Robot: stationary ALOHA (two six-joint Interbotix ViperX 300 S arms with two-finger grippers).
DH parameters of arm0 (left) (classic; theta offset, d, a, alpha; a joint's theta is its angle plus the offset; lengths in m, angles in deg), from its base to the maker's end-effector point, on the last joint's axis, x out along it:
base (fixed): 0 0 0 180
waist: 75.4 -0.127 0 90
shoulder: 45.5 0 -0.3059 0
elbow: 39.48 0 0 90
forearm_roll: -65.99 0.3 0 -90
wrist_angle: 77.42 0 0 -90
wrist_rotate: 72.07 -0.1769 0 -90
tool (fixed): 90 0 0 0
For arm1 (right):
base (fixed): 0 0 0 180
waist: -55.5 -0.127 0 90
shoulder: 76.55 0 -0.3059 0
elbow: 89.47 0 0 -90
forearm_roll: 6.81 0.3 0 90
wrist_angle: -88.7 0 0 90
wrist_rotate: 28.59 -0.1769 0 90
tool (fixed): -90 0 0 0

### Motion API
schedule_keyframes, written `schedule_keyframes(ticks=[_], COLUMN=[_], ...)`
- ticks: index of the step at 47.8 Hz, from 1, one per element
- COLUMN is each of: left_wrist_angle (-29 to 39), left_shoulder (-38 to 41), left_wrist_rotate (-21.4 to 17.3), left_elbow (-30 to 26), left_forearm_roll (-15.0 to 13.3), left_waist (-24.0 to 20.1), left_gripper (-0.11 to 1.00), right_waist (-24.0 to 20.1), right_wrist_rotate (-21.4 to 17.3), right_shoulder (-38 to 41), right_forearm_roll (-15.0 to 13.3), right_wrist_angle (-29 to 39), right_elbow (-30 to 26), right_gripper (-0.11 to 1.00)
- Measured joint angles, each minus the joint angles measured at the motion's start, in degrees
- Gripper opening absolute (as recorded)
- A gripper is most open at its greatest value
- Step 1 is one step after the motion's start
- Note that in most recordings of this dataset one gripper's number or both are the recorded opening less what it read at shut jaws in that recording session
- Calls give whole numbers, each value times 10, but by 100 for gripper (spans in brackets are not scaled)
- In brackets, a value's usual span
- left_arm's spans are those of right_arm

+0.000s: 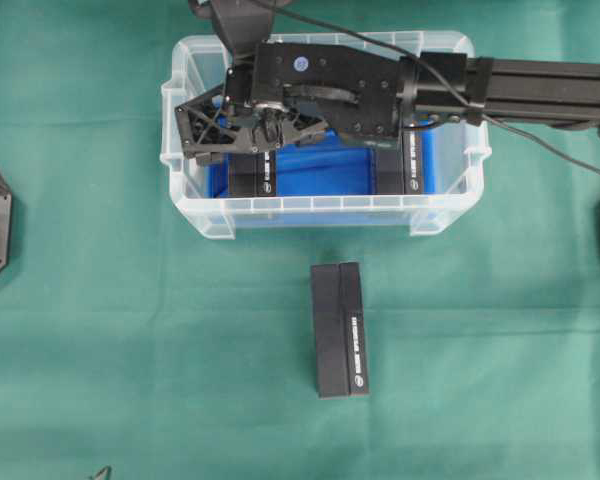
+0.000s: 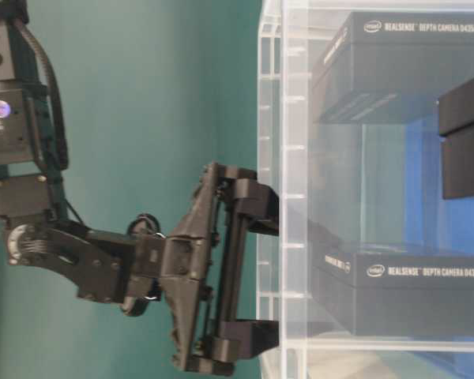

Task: Take the box out of the case with the right arm.
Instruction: 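Lower the right gripper around the left box and close it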

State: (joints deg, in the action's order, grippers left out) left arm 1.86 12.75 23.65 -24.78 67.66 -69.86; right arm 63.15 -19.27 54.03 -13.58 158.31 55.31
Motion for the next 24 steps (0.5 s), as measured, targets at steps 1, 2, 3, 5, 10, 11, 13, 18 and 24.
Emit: schedule_keyframes(ticks=[1,2,3,5,10,11,13,18,24], left_wrist_angle=[0,-1,0,0,0,-1,0,0,0], left_shoulder=[0,1,0,1,1,1,1,1,1], left_wrist_rotate=[0,0,0,0,0,0,0,0,0], left_elbow=[-1,-1,0,0,-1,0,-1,0,-1], left_forearm_roll=[0,0,0,0,0,-1,0,0,0], left_waist=[0,0,0,0,0,0,0,0,0], left_gripper=[0,0,0,0,0,0,0,0,0], right_waist=[0,0,1,1,2,2,3,4,4], right_wrist_rotate=[-1,-1,-1,-1,-1,-1,-2,-3,-4], right_shoulder=[2,4,5,8,17,18,21,23,24], right_forearm_roll=[0,0,1,3,8,9,10,11,11], right_wrist_angle=[-3,-4,-5,-8,-13,-15,-18,-23,-24], right_elbow=[1,2,3,4,7,7,7,8,7], right_gripper=[95,95,95,95,95,95,95,95,95])
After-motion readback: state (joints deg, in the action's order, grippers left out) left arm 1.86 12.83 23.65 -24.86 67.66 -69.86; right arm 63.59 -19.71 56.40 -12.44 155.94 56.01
